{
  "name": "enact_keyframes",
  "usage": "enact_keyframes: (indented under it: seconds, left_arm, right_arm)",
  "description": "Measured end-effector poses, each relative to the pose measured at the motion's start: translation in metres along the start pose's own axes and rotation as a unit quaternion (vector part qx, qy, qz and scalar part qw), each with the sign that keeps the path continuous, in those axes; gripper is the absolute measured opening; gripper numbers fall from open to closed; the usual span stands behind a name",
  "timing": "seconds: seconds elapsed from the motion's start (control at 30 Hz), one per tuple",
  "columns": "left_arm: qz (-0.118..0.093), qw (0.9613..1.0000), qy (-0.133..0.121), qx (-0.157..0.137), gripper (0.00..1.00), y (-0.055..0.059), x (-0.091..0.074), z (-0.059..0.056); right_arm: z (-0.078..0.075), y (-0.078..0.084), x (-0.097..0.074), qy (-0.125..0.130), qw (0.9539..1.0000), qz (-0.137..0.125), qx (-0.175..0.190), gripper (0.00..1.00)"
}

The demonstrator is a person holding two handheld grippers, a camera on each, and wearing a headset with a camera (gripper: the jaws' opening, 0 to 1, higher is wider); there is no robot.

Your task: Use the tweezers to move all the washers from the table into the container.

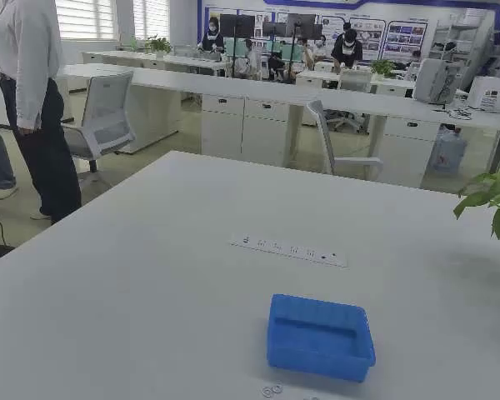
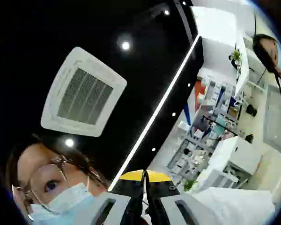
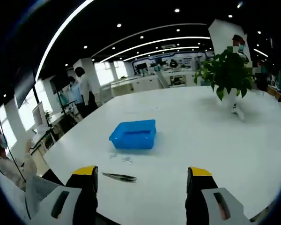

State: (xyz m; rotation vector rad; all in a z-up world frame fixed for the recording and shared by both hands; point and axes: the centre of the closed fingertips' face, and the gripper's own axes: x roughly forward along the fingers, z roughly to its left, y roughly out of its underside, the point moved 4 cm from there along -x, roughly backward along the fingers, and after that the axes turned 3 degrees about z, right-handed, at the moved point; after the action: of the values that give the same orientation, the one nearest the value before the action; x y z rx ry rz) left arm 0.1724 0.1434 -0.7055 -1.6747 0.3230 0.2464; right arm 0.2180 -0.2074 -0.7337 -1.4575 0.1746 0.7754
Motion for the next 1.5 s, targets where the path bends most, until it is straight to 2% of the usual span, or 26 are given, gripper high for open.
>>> enact_keyframes:
  seconds: [0.17, 0.27, 0.7, 0.9, 1.13, 1.33, 1.5]
  left_arm:
    - [-0.006, 0.9999, -0.014, -0.006, 0.99, -0.002, 0.001, 0.003]
    - [0.009, 0.9998, -0.019, 0.0, 0.99, 0.001, 0.002, 0.004]
    - [0.023, 0.9995, -0.017, 0.016, 0.99, 0.005, 0.004, 0.005]
    - [0.023, 0.9995, -0.02, 0.011, 0.97, 0.002, 0.003, 0.008]
    - [0.024, 0.9992, -0.023, 0.022, 0.97, 0.0, 0.003, 0.006]
    - [0.03, 0.9989, -0.02, 0.03, 0.97, 0.002, 0.003, 0.004]
    - [0.033, 0.9989, -0.018, 0.029, 0.97, 0.003, 0.004, 0.004]
  right_arm:
    - [0.003, 0.0, 0.002, 0.001, 0.9998, 0.001, -0.019, 0.94]
    - [0.003, 0.0, 0.003, 0.001, 0.9997, 0.0, -0.024, 0.94]
    - [0.003, -0.002, 0.003, 0.002, 0.9996, -0.003, -0.026, 0.94]
    - [0.001, -0.003, 0.006, 0.001, 0.9996, -0.002, -0.03, 0.94]
    - [0.001, -0.005, 0.01, -0.004, 0.9997, -0.002, -0.023, 0.93]
    - [0.004, -0.001, 0.012, -0.007, 0.9993, 0.006, -0.035, 0.92]
    - [0.003, 0.002, 0.011, -0.007, 0.9996, 0.008, -0.028, 0.92]
